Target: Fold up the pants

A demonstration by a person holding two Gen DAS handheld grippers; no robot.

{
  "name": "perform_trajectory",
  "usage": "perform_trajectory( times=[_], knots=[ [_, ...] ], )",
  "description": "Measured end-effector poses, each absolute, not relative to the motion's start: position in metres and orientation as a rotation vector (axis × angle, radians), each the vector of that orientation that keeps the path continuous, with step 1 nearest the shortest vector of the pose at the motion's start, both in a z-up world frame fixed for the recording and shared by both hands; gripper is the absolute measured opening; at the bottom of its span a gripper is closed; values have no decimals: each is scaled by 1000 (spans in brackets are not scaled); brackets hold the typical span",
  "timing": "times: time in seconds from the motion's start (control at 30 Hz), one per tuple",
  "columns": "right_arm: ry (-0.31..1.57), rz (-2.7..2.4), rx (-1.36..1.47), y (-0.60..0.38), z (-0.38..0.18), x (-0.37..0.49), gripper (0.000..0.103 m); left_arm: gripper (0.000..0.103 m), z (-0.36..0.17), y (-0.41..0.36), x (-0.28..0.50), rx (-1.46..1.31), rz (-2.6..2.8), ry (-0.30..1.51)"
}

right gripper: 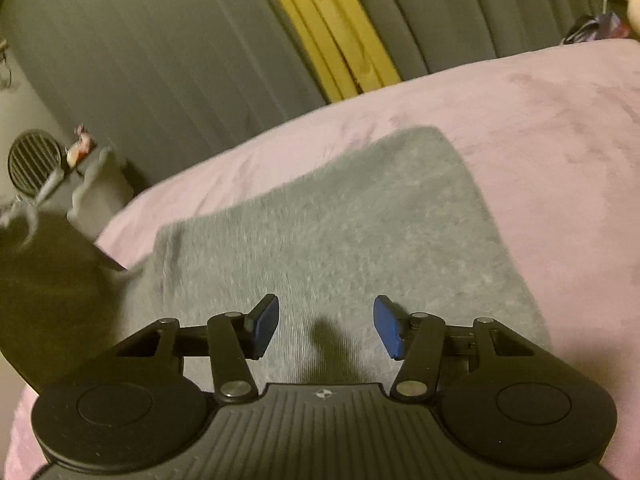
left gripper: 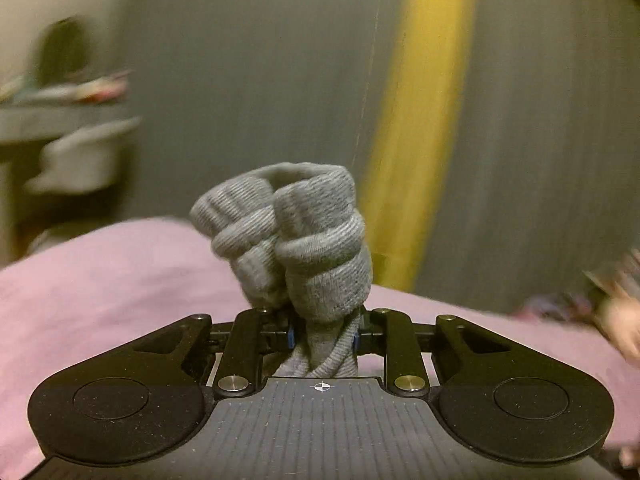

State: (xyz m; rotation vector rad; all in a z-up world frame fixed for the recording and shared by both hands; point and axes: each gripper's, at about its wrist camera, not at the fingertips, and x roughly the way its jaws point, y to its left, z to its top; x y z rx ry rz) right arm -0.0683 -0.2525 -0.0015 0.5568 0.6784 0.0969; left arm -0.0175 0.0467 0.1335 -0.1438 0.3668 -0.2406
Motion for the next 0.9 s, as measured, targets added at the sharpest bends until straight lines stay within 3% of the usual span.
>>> perform_trajectory(
  times=[0.07, 0.1, 0.13, 0.2, 0.27, 0.33, 0.43, 0.57, 0.67, 0.8, 0.87, 0.9],
  knots=[
    [660, 94, 592, -262, 3, -75, 54, 32, 126, 0, -21, -72, -355, 411],
    [650, 91, 612, -267, 6, -79, 54, 43, 118, -20, -22, -46, -387, 445],
    [640, 89, 634, -274, 7, -84, 54, 66, 106, -38, -21, -36, -408, 494],
    [634, 86, 673, -286, 10, -90, 54, 93, 74, -67, -19, -85, -439, 664],
    [638, 83, 707, -297, 10, -96, 54, 87, 50, -75, -21, -185, -499, 819],
    [648, 99, 744, -303, 9, -99, 58, 89, 44, -65, -25, -274, -485, 874],
    [695, 170, 796, -300, 4, -93, 70, 97, 61, -27, -30, -345, -359, 811],
    [800, 234, 831, -289, -8, -66, 76, 101, 81, 23, -40, -331, -88, 695],
    [856, 235, 852, -285, -15, -47, 83, 101, 70, 47, -35, -321, 28, 709],
    [937, 335, 925, -277, -25, -22, 93, 101, 37, 57, -37, -507, 37, 753],
    [964, 357, 1000, -281, -32, -9, 92, 101, 32, 65, -35, -607, 14, 726],
    [977, 366, 1028, -282, -34, -5, 84, 101, 31, 70, -36, -614, 16, 712]
  ],
)
